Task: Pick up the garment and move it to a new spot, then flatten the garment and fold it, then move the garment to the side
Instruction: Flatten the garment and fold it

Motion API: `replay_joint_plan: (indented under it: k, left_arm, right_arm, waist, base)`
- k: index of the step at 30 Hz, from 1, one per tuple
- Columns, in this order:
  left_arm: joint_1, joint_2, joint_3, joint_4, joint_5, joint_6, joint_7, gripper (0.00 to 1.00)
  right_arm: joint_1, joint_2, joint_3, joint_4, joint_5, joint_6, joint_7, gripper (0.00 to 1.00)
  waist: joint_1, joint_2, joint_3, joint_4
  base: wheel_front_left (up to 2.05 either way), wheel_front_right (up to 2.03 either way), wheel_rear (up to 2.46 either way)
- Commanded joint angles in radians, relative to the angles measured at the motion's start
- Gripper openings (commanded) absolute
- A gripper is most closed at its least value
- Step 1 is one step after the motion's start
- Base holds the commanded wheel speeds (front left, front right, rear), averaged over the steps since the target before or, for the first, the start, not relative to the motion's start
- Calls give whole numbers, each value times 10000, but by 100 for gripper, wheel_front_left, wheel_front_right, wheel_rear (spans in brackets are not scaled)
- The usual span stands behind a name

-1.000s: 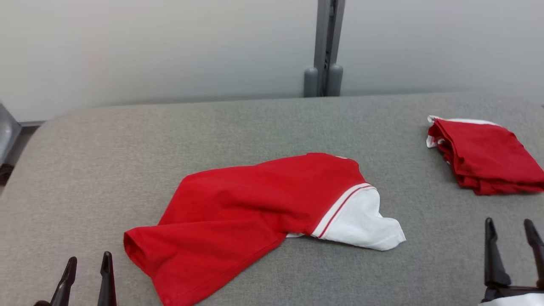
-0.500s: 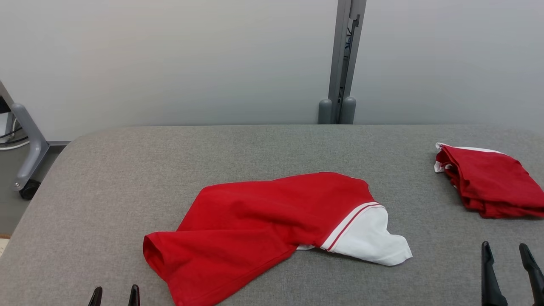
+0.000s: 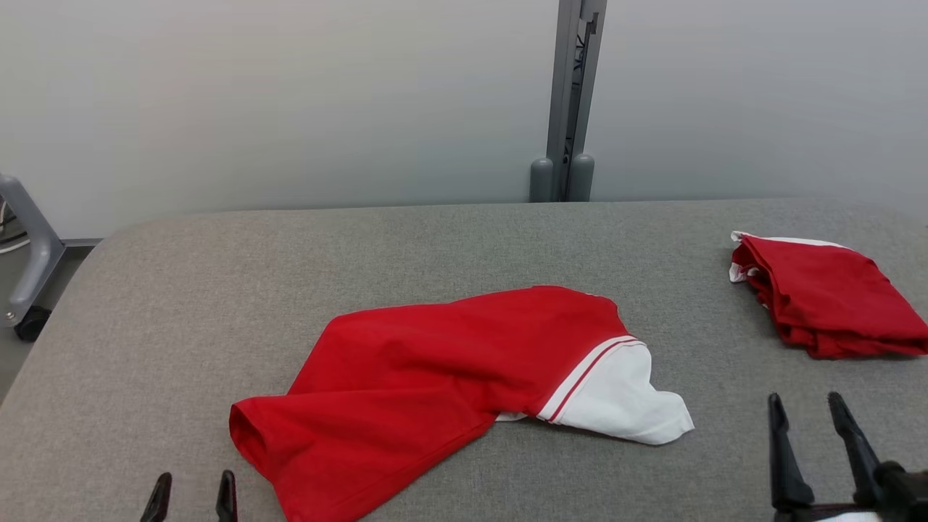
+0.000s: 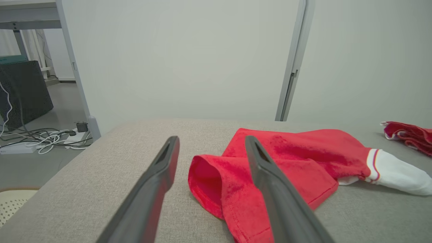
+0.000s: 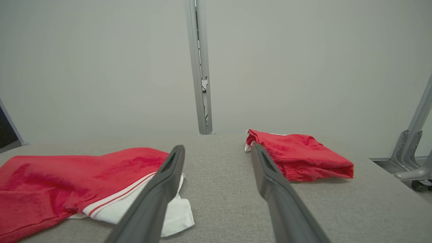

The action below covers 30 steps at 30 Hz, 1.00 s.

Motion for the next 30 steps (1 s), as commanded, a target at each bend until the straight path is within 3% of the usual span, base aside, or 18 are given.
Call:
replay_joint_plan:
  k: [1, 4, 7, 10, 14, 20, 30]
  left_arm:
    - [-221, -4, -97, -18, -2, -74, -44, 100]
    - [-320, -27, -576, 491, -427, -194, 467, 100]
    - [-669, 26, -1041, 778, -773, -300, 1631, 100]
    - [-1135, 144, -1285, 1015, -1104, -368, 2458, 100]
    - [-1574, 190, -1533, 1423, -1490, -385, 3092, 100]
    - [-1872, 259, -1761, 1803, -1820, -425, 3170, 100]
    - [-2231, 385, -2025, 2131, -1967, -443, 3015, 100]
  right_arm:
    - [-289, -49, 217, -25, 103, 1, -4, 100]
    - [-1018, -28, 1345, 606, -474, 2, 409, 100]
    - [-1891, -209, 2220, 1413, -891, -1, 1599, 100]
    - [-2780, -289, 2516, 2087, -1131, -1, 2575, 100]
    - [-3544, -432, 2353, 2828, -1424, -1, 3381, 100]
    - [-3849, -414, 1882, 3586, -1764, -1, 4011, 100]
    - [-3749, -295, 1911, 4030, -1607, 1, 4139, 100]
  waist:
    - [0, 0, 124, 10]
    - [0, 0, 396, -40]
    - [0, 0, 736, -4]
    - [0, 0, 1169, 130]
    - [0, 0, 1650, 289]
    - [0, 0, 2142, 501]
    - [0, 0, 2539, 543]
  base:
    - [0, 0, 0]
    - [0, 0, 0]
    - [0, 0, 0]
    - [0, 0, 0]
    - [0, 0, 0]
    - [0, 0, 0]
    - [0, 0, 0]
